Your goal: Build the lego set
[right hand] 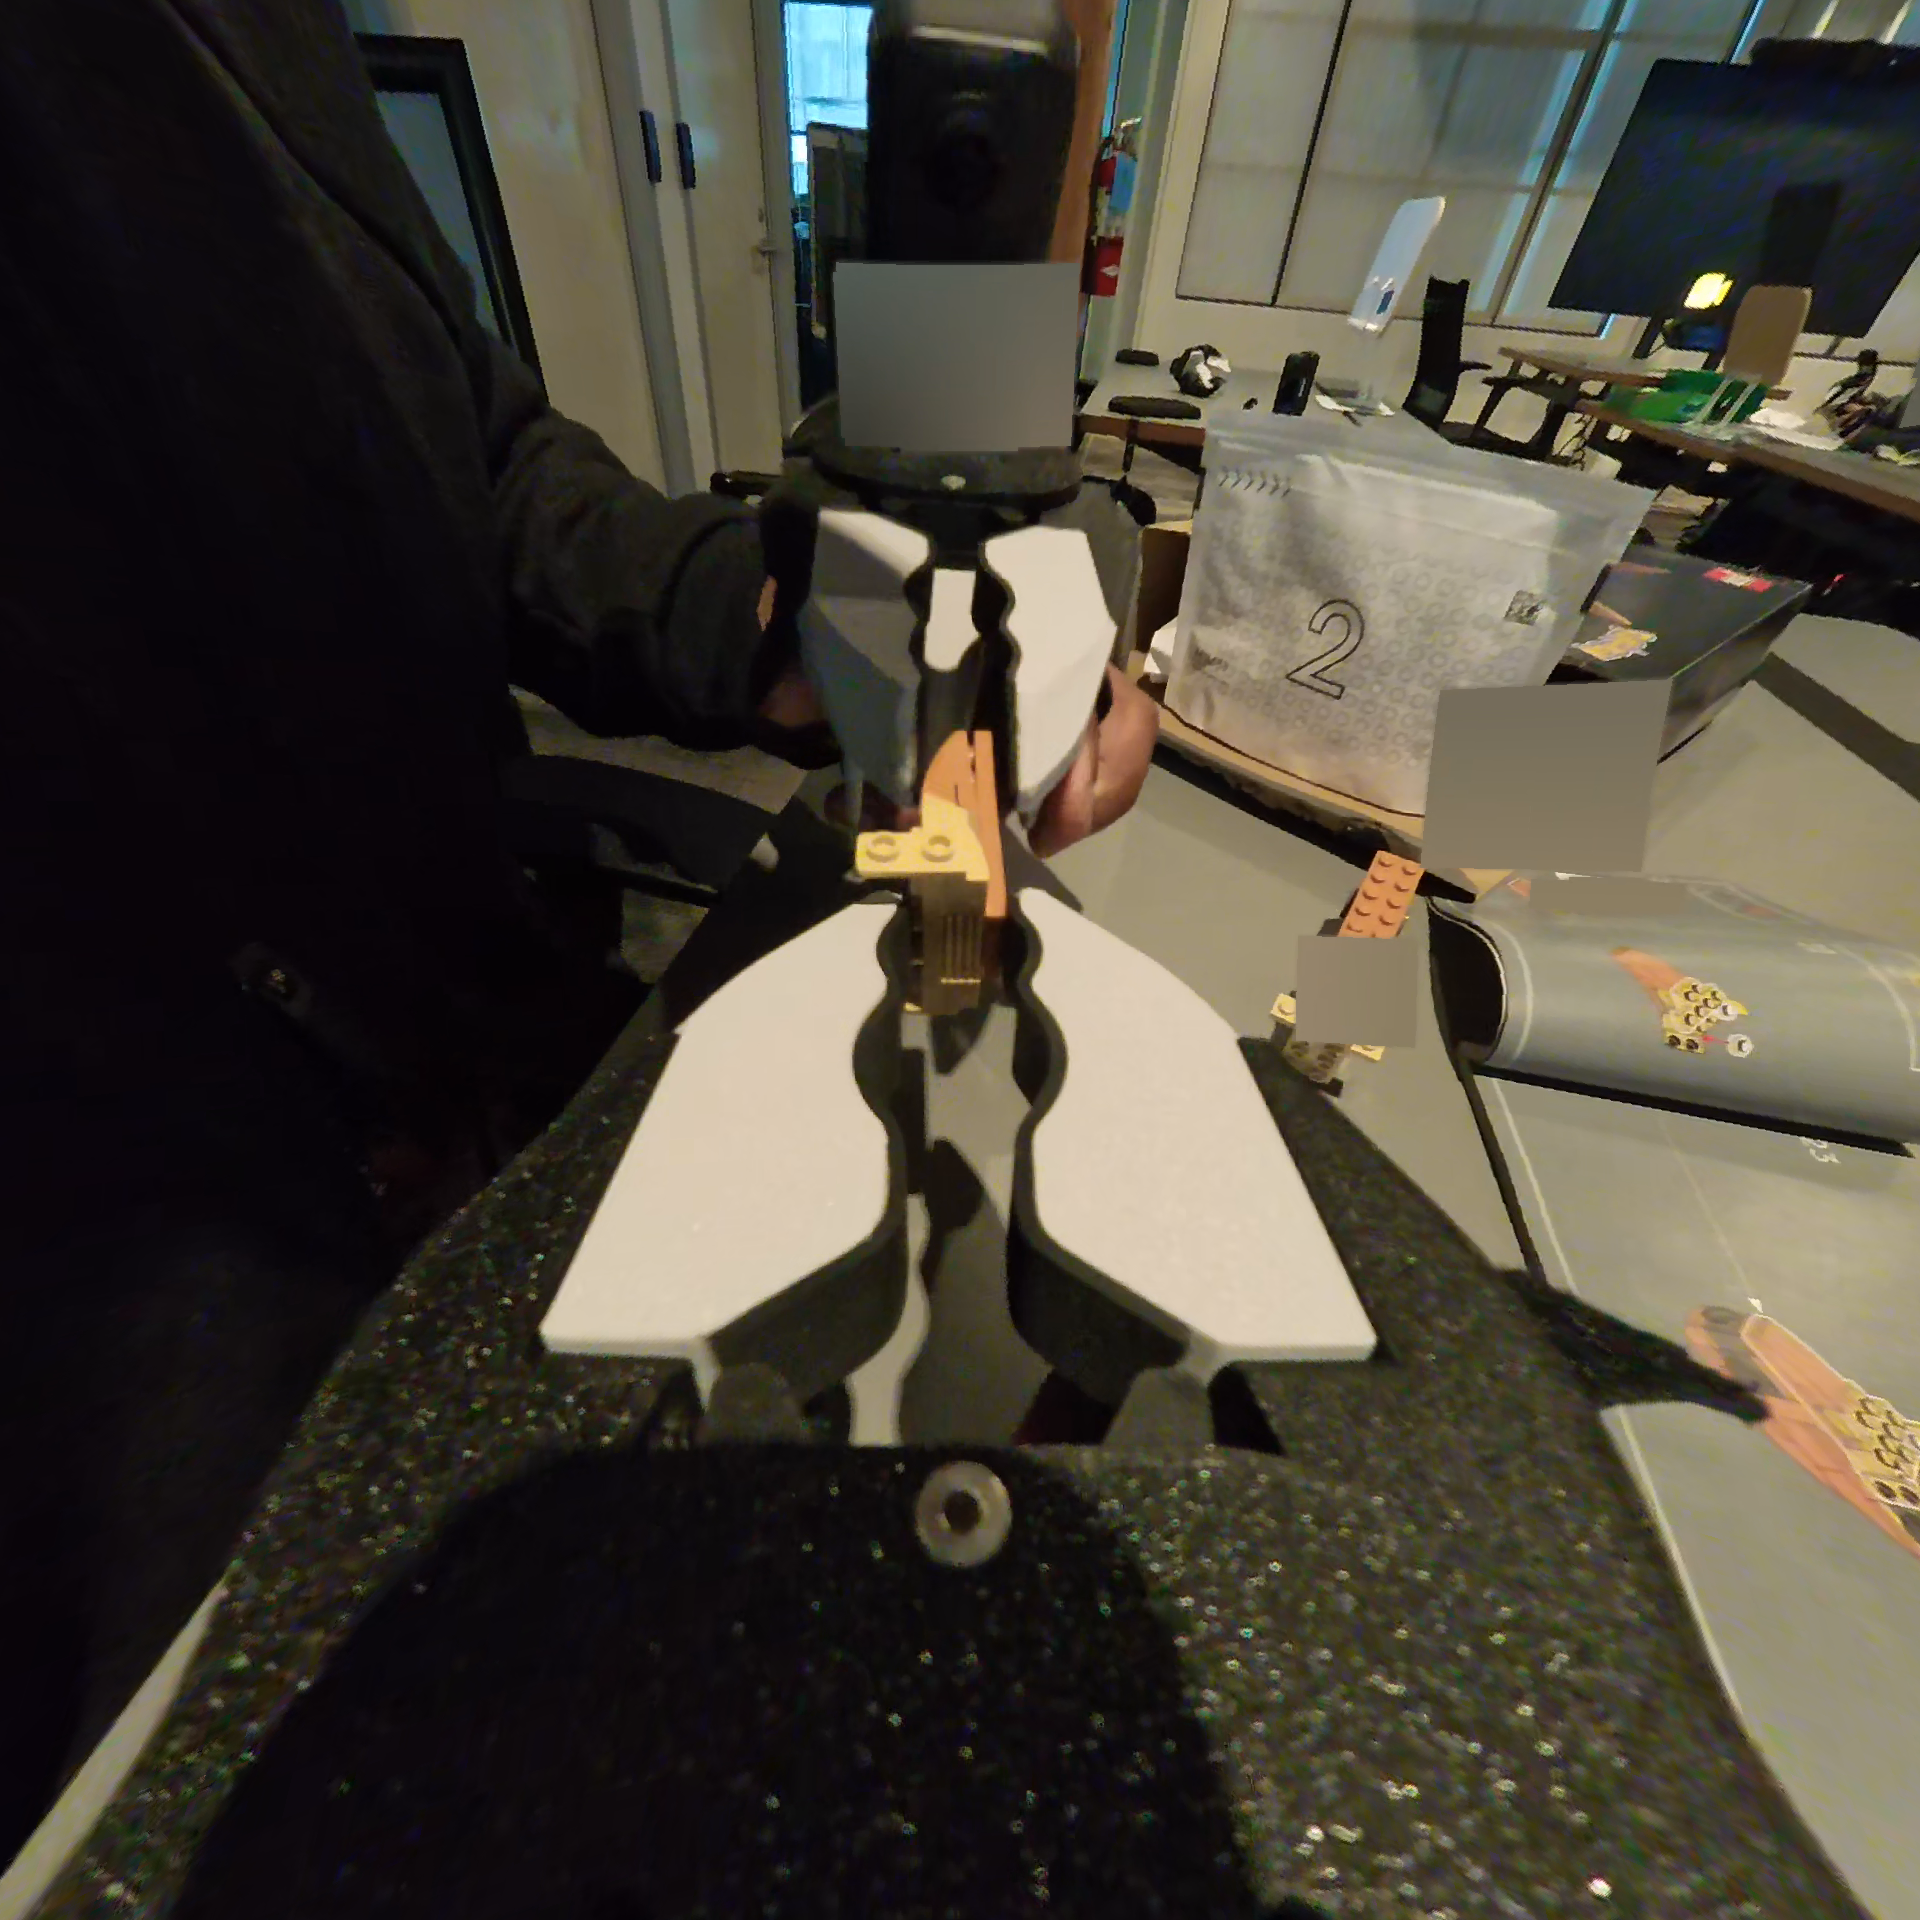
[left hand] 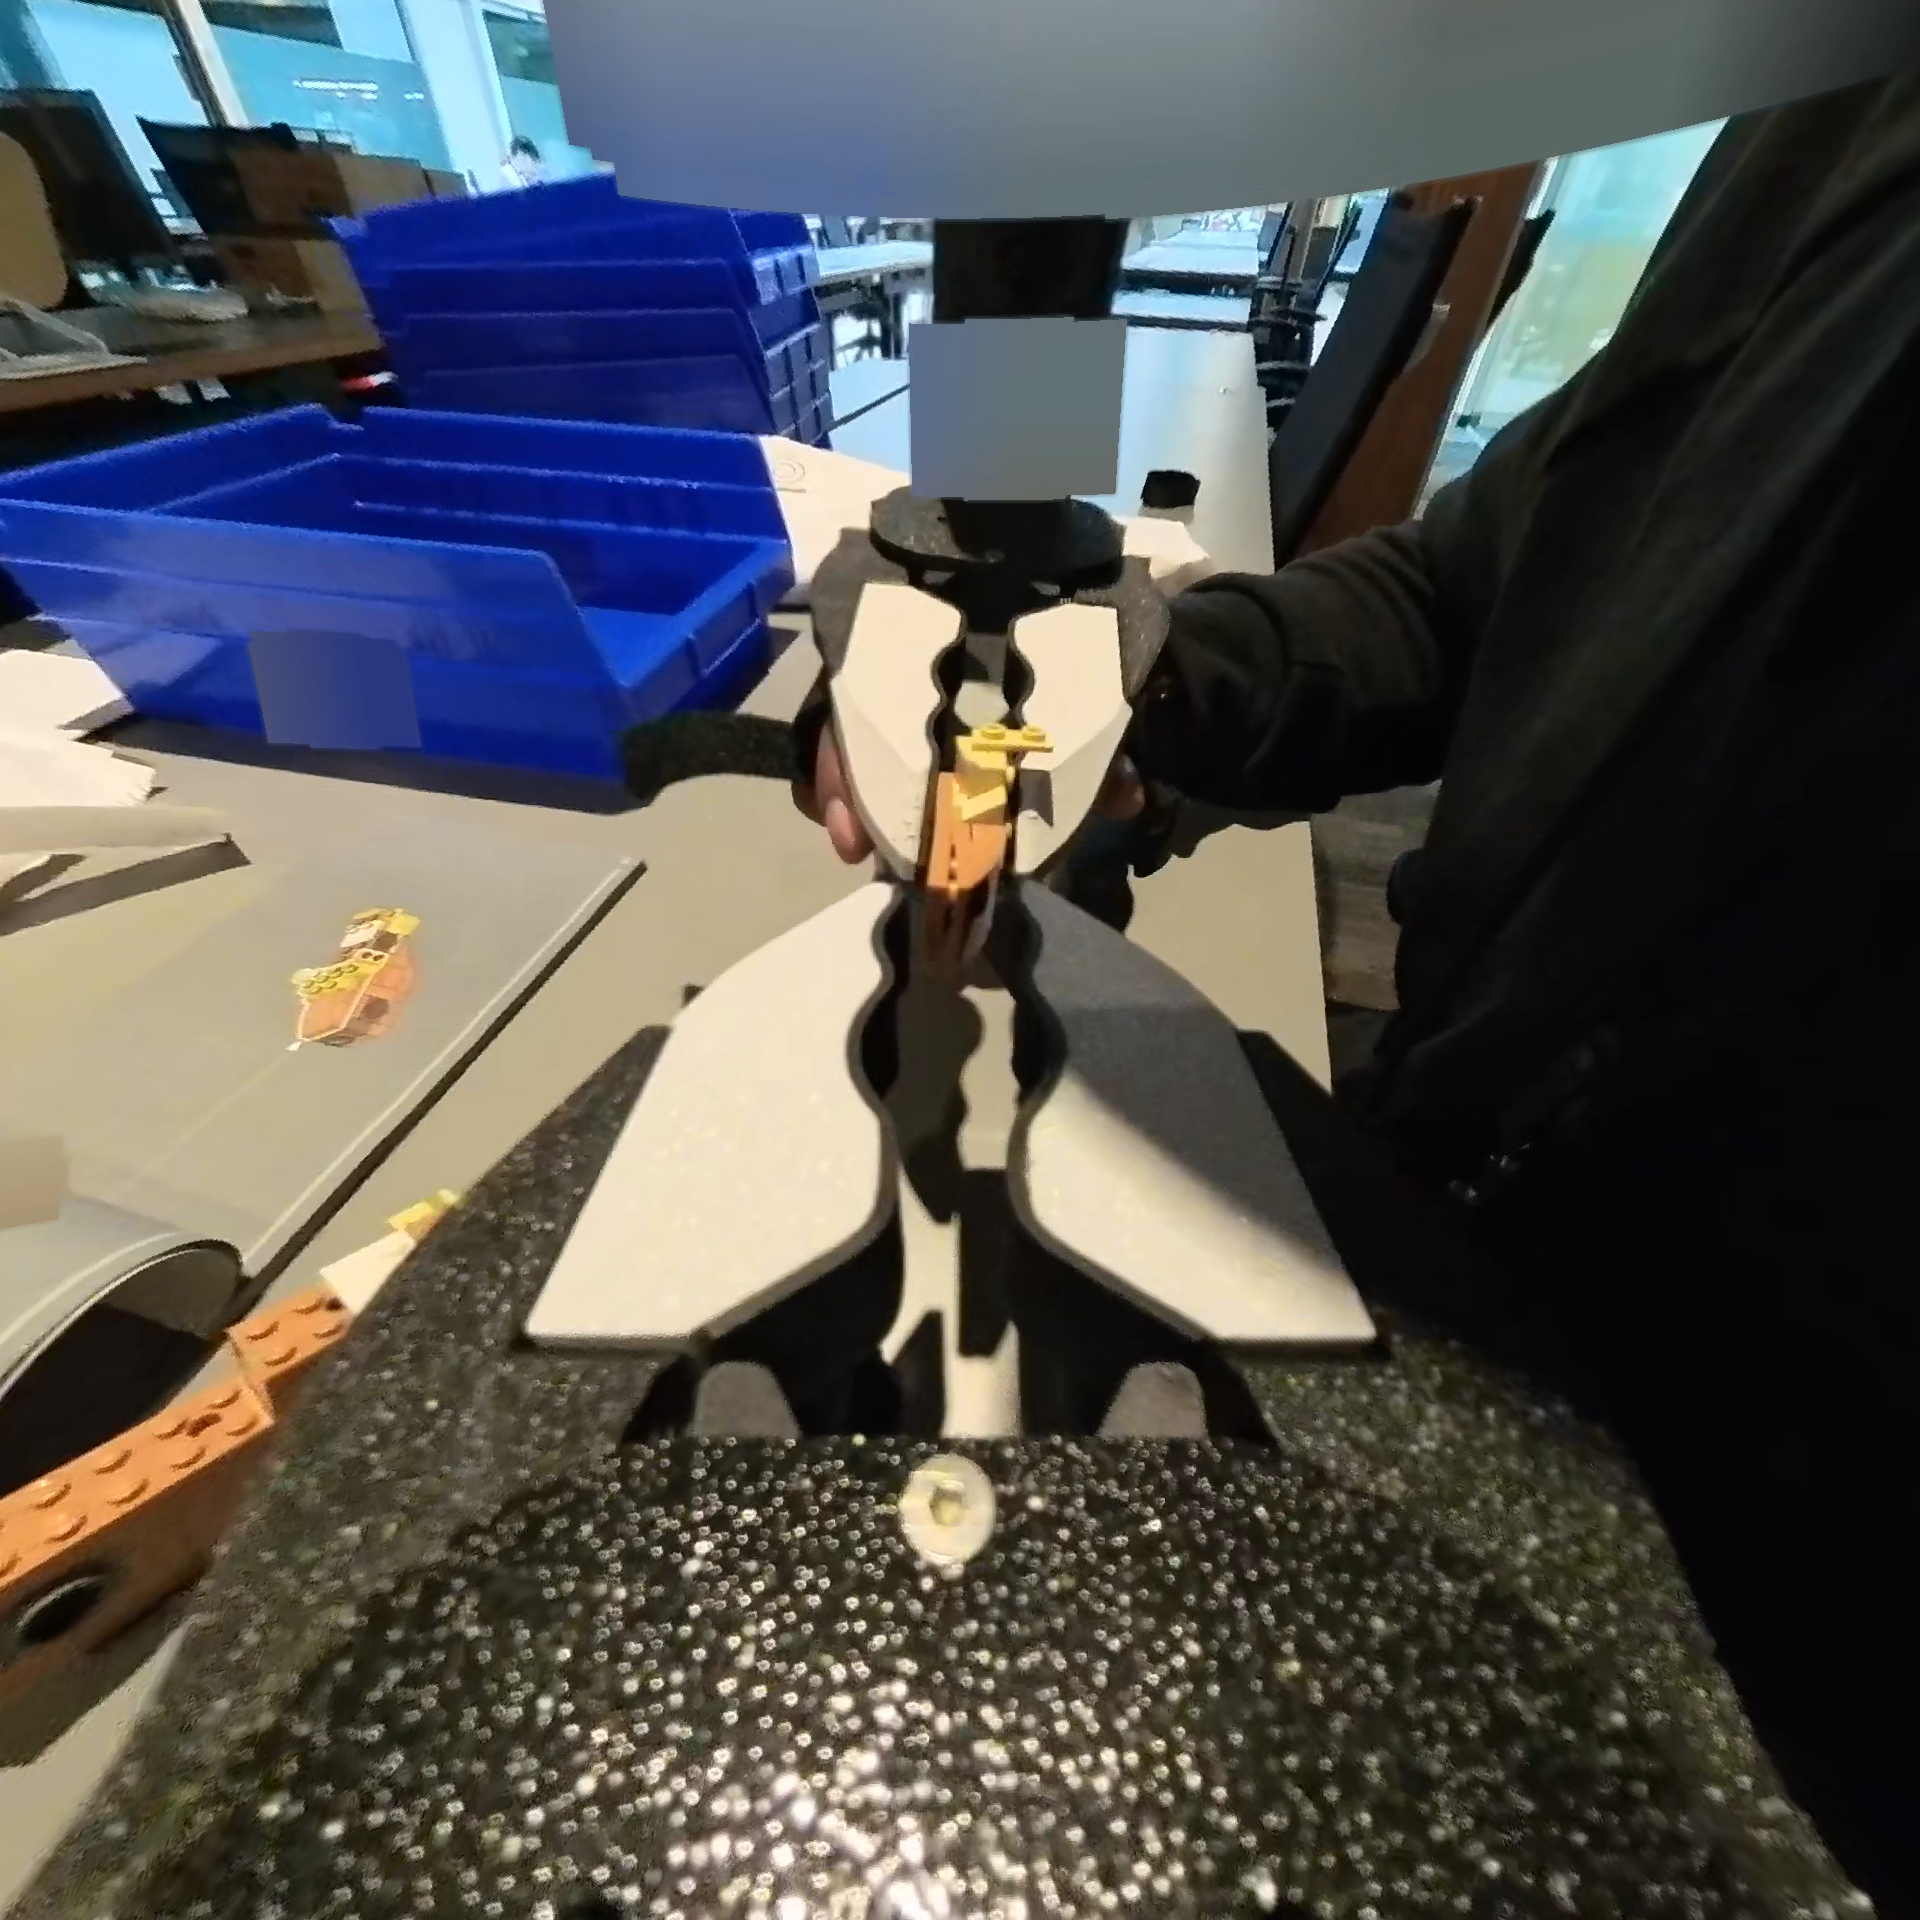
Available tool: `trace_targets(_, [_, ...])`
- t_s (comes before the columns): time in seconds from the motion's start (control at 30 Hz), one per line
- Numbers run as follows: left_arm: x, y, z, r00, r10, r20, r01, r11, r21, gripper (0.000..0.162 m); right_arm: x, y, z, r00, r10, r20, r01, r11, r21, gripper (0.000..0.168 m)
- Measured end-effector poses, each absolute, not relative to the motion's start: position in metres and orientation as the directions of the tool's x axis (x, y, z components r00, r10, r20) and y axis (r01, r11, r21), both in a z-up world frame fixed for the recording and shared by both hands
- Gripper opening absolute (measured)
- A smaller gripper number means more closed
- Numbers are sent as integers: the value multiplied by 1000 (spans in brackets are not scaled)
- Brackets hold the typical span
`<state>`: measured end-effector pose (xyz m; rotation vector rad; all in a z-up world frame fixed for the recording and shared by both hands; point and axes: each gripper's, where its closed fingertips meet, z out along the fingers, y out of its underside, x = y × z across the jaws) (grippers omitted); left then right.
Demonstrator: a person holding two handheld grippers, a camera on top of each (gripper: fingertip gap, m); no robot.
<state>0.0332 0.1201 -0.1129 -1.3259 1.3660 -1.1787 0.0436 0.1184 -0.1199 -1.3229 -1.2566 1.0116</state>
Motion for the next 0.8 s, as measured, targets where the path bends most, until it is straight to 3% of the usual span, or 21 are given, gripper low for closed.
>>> trace_targets(0.8, [34, 109, -117, -141, -989, 47, -187, -20, -982, 11, 39, 108, -121, 57, 997, 47, 145, 39, -989, 16])
